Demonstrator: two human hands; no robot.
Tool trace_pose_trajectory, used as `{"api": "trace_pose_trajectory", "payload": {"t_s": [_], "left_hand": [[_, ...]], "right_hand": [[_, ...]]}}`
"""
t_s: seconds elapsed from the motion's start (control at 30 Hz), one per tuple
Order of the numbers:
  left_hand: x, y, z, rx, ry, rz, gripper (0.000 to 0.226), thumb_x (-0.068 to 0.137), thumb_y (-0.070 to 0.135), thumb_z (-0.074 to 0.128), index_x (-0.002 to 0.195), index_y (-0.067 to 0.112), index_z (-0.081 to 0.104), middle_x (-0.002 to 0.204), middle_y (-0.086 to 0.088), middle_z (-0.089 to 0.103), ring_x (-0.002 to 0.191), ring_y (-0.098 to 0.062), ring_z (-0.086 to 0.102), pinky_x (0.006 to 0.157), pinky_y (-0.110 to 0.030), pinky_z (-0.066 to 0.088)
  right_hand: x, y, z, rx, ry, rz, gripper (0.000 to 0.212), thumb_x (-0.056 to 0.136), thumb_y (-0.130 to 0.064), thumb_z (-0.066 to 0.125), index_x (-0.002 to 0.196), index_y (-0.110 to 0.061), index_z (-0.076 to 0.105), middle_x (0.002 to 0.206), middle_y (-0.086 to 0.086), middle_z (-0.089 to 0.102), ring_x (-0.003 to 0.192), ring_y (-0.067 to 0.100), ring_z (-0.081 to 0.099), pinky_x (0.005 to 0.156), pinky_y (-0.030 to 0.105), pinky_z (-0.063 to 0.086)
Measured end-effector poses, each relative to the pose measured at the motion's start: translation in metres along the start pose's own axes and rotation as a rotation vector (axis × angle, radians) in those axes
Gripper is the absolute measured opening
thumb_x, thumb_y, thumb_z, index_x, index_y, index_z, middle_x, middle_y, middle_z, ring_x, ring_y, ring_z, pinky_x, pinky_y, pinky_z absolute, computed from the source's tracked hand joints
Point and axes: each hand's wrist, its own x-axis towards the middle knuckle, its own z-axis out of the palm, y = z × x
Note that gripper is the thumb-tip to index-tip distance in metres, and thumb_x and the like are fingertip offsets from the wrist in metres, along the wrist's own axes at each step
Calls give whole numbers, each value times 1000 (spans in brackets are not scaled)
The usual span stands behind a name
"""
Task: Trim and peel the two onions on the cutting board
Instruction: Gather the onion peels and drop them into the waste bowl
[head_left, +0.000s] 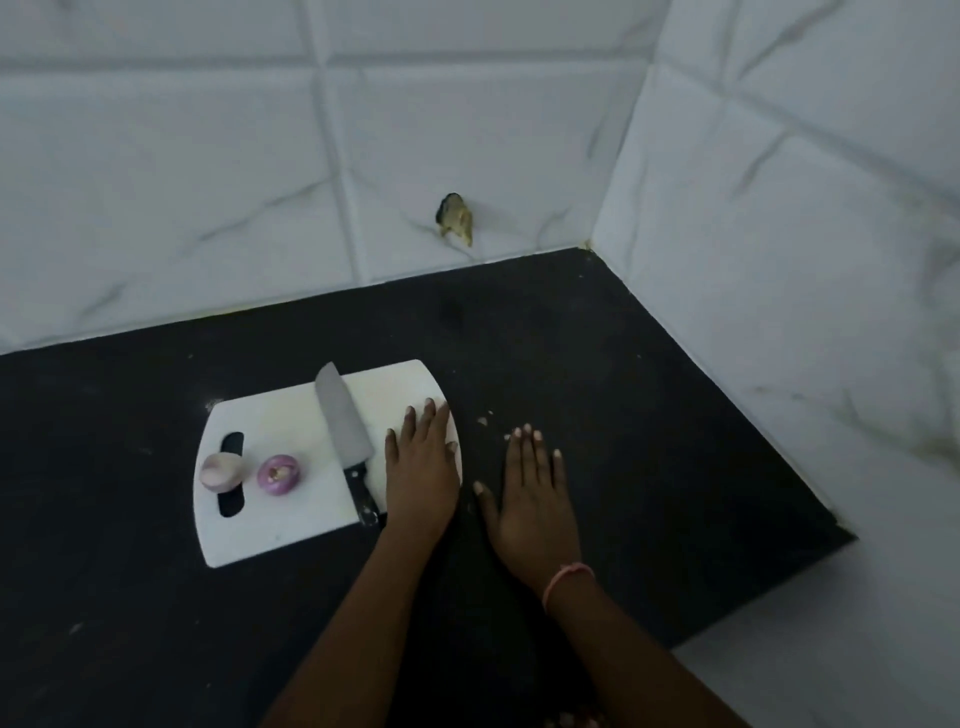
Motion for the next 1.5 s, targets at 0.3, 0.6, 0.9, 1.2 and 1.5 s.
{"api": "trace_pose_trajectory", "payload": {"t_s": [0.3, 0.6, 0.9, 1.2, 1.5], "left_hand": [[8, -9, 8, 91, -28, 12, 54, 108, 29, 23, 158, 23, 4, 167, 2, -5, 153, -18, -9, 122, -39, -6], [7, -8, 6, 92, -49, 13, 53, 108, 28, 23, 158, 22, 5, 167, 0, -4, 153, -20, -8, 122, -40, -7], [6, -8, 5, 80, -29, 26, 53, 108, 26, 26, 158, 21, 10, 167, -2, 1, 154, -22, -3, 122, -42, -3], [7, -8, 5, 74, -32, 28, 53, 108, 26, 26, 158, 20, 10, 167, -2, 1, 154, -22, -4, 122, -42, -3], [8, -7, 7, 62, -17, 17, 53, 108, 26, 29, 157, 20, 13, 167, -2, 4, 154, -22, -2, 123, -43, -3]], "right_hand": [[59, -2, 3, -24, -26, -171, 66, 99, -44, 13, 153, -6, 12, 161, 10, 10, 150, 18, 5, 123, 36, 5], [34, -11, -2, 175, 64, -153, 34, 96, -15, 48, 125, -7, 63, 134, 8, 59, 127, 22, 54, 106, 26, 35], [8, 16, -32, 448, 221, 201, 33, 97, -13, 51, 130, -8, 55, 133, 8, 55, 127, 19, 50, 106, 19, 33], [0, -19, -13, 148, -54, -77, 54, 102, -33, 26, 149, -6, 29, 159, 12, 22, 149, 20, 13, 120, 27, 5], [-25, -28, -35, 112, -120, -206, 33, 98, -12, 48, 129, -6, 57, 135, 11, 53, 125, 25, 48, 98, 29, 43]]}}
